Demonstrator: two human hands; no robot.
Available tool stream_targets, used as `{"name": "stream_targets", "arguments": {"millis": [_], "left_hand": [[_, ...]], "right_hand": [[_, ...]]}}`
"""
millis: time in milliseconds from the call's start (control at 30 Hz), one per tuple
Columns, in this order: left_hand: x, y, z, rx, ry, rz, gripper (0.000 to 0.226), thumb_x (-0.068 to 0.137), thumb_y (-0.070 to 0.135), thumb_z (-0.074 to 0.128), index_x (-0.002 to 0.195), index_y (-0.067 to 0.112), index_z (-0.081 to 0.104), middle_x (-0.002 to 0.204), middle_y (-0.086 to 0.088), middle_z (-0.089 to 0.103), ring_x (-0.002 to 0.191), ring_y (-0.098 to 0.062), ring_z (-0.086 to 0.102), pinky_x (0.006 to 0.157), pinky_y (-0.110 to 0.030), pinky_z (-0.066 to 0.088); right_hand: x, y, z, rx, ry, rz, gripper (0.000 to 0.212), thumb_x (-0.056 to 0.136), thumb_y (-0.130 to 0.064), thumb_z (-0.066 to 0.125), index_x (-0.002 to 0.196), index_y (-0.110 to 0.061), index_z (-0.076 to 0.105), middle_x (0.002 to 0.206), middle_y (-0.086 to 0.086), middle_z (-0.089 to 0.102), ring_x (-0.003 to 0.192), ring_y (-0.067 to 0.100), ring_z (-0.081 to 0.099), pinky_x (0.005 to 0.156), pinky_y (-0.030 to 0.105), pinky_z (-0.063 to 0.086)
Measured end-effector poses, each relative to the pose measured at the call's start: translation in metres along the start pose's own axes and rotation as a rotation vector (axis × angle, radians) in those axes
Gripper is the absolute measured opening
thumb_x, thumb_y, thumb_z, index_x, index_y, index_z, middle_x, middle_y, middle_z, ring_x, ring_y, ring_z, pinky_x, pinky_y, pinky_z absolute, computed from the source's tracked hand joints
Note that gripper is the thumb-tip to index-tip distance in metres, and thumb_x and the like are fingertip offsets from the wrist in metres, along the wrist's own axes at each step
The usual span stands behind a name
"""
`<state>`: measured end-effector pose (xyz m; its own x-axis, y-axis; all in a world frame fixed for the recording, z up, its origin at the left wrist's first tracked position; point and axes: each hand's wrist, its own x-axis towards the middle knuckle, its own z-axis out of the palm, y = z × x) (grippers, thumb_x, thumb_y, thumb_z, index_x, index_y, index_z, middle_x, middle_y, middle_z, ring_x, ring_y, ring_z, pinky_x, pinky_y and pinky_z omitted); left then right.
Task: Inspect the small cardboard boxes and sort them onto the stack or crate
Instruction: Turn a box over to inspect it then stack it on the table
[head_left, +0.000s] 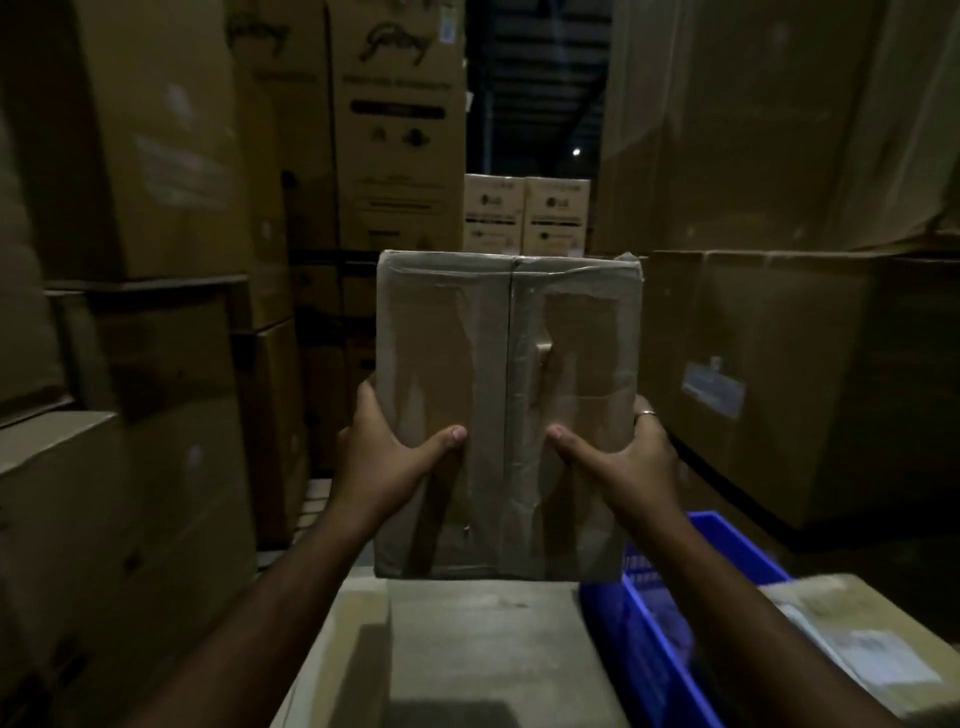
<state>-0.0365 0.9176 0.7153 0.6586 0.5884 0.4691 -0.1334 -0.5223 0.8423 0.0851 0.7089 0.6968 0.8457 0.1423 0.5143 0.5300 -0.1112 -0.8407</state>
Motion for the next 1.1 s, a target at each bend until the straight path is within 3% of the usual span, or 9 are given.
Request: {"name": "stream_targets", "arguments": {"millis": [100,167,233,500,667,800,867,1000,1100], "left_hand": [[0.004,-0.012,-0.022,0.045,0.039,-0.073,0.117,0.073,0.047,0.082,0.158,0.018,0.007,0.165,-0.007,0.016,0.151,-0.031,0.016,0.118,-0.052,0.025],[0.006,-0.016,-0.030,0.047,0.067,-0.072,0.119,0.073,0.046,0.082,0.158,0.017,0.005,0.166,-0.008,0.014,0.151,-0.030,0.014,0.116,-0.049,0.025],[0.008,-0.017,-0.032,0.048,0.078,-0.086,0.119,0.073,0.045,0.083,0.158,0.017,0.005,0.165,-0.008,0.015,0.151,-0.031,0.015,0.115,-0.049,0.026],[0.008,-0.007,-0.002,0.014,0.159,-0.091,0.116,0.070,0.043,0.085,0.156,0.014,0.012,0.161,-0.011,0.024,0.148,-0.032,0.023,0.109,-0.045,0.032],[0.008,-0.004,0.019,-0.046,0.154,-0.114,0.120,0.068,0.045,0.086,0.157,0.018,0.009,0.162,-0.011,0.021,0.148,-0.033,0.022,0.113,-0.052,0.033],[0.013,0.007,0.028,0.022,0.188,-0.066,0.115,0.070,0.036,0.087,0.156,0.015,0.015,0.157,-0.015,0.029,0.144,-0.033,0.029,0.098,-0.037,0.037],[0.017,0.012,0.027,0.038,0.178,-0.056,0.114,0.068,0.036,0.088,0.155,0.016,0.016,0.156,-0.015,0.030,0.143,-0.033,0.030,0.098,-0.039,0.040],[0.030,0.017,0.016,0.035,0.158,-0.031,0.117,0.064,0.039,0.090,0.155,0.018,0.020,0.156,-0.012,0.034,0.142,-0.031,0.035,0.105,-0.046,0.041],[0.037,0.014,0.001,-0.064,0.149,-0.083,0.126,0.056,0.042,0.092,0.156,0.019,0.019,0.157,-0.011,0.034,0.141,-0.031,0.037,0.110,-0.051,0.039]], "right_hand": [[0.005,-0.008,0.035,-0.019,-0.029,-0.016,0.091,0.062,-0.053,0.089,0.137,-0.030,0.045,0.127,-0.008,0.059,0.116,0.014,0.058,0.089,0.032,0.054],[0.007,-0.013,0.051,-0.049,-0.009,-0.033,0.108,0.050,-0.068,0.086,0.141,-0.027,0.044,0.131,-0.002,0.060,0.118,0.018,0.059,0.094,0.042,0.056],[0.010,-0.017,0.061,-0.065,0.023,-0.052,0.114,0.044,-0.071,0.086,0.140,-0.023,0.046,0.131,0.002,0.061,0.117,0.020,0.060,0.094,0.041,0.056],[0.022,-0.019,0.054,-0.081,0.175,-0.088,0.095,0.052,-0.052,0.093,0.131,-0.018,0.052,0.119,0.000,0.061,0.105,0.014,0.058,0.083,0.030,0.054],[0.036,-0.015,0.033,-0.089,0.148,-0.127,0.098,0.049,-0.057,0.092,0.132,-0.024,0.050,0.119,-0.003,0.061,0.107,0.013,0.060,0.087,0.034,0.057],[0.033,-0.008,0.030,-0.065,0.219,-0.108,0.097,0.052,-0.053,0.093,0.132,-0.018,0.052,0.121,0.000,0.063,0.107,0.012,0.058,0.084,0.027,0.051],[0.032,-0.007,0.031,-0.061,0.235,-0.102,0.098,0.052,-0.056,0.092,0.134,-0.020,0.051,0.122,0.001,0.064,0.105,0.011,0.058,0.083,0.026,0.050],[0.039,-0.008,0.027,-0.066,0.129,-0.058,0.108,0.056,-0.080,0.073,0.142,-0.023,0.044,0.129,-0.004,0.056,0.117,0.015,0.055,0.095,0.040,0.052],[0.052,0.001,0.013,0.184,-0.079,-0.043,0.070,0.079,-0.086,0.042,0.123,-0.035,0.061,0.118,-0.006,0.068,0.108,0.018,0.065,0.094,0.054,0.053]]}}
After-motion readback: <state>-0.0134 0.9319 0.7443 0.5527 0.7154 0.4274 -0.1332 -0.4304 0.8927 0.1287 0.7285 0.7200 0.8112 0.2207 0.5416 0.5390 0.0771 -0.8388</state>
